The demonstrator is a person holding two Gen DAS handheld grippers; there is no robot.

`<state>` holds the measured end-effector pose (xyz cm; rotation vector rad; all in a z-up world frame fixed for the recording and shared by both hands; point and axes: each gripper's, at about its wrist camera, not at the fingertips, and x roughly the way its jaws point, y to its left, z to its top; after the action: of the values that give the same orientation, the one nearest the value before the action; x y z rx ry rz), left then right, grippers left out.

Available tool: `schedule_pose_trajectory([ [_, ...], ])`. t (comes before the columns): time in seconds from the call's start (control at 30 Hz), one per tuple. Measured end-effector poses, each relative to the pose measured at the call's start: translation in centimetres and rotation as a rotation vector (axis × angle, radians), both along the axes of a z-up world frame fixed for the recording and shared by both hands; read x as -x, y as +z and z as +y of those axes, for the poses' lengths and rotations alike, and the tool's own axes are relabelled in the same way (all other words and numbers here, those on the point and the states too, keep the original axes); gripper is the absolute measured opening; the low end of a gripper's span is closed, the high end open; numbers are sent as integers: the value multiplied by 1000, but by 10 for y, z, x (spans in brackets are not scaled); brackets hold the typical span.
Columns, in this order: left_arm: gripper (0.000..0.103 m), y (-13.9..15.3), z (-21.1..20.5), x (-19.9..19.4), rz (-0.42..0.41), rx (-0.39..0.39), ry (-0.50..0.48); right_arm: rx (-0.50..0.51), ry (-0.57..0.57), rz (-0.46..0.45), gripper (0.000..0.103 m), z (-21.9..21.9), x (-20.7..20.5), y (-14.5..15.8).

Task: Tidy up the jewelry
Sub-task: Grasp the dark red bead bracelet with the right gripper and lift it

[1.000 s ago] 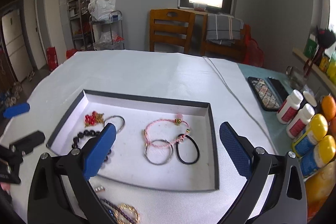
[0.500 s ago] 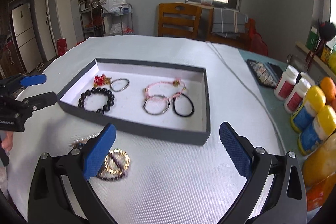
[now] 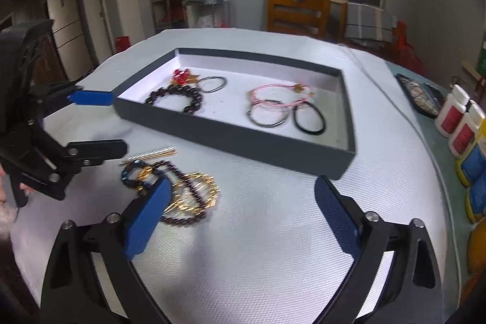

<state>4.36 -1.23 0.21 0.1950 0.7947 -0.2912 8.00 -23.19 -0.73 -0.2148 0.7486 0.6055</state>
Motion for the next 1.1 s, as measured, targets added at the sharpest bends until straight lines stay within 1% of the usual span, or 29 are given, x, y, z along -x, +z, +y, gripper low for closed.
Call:
schedule_pose_trajectory([
  [0.03,96,-2,-1,0,1,-12,-1,2,15,11,81,3,1,-1],
  [0.07,96,-3,0,0,4,-19,1,5,26,18,72,4,2,-2],
  [0.1,96,-4,0,-1,10,-19,4,4,36,24,61,5,3,-3],
  [0.13,96,-5,1,-2,19,-9,4,-1,51,35,55,6,4,-3],
  [0.2,96,-5,3,-3,32,10,1,-2,80,54,40,9,7,-6],
  [0.33,96,-6,3,-3,35,15,0,10,120,72,28,17,12,-8],
  [0.4,96,-7,2,-4,37,16,-2,14,123,76,18,18,11,-9],
  [0.5,96,-8,2,-4,39,13,-2,34,122,82,14,21,10,-11],
  [0.63,96,-9,0,-5,40,15,-4,45,111,92,14,24,7,-13],
  [0.77,96,-10,-4,-4,41,7,-20,57,117,82,14,26,8,-13],
  [0.8,96,-11,-5,-3,41,2,-24,63,120,76,12,27,10,-13],
  [0.83,96,-11,-7,-3,40,-4,-30,68,122,72,6,28,10,-12],
  [0.9,96,-11,-9,-1,40,-7,-44,61,133,60,0,28,13,-11],
  [1.1,95,-10,-16,6,49,13,-119,16,150,13,0,23,21,0],
])
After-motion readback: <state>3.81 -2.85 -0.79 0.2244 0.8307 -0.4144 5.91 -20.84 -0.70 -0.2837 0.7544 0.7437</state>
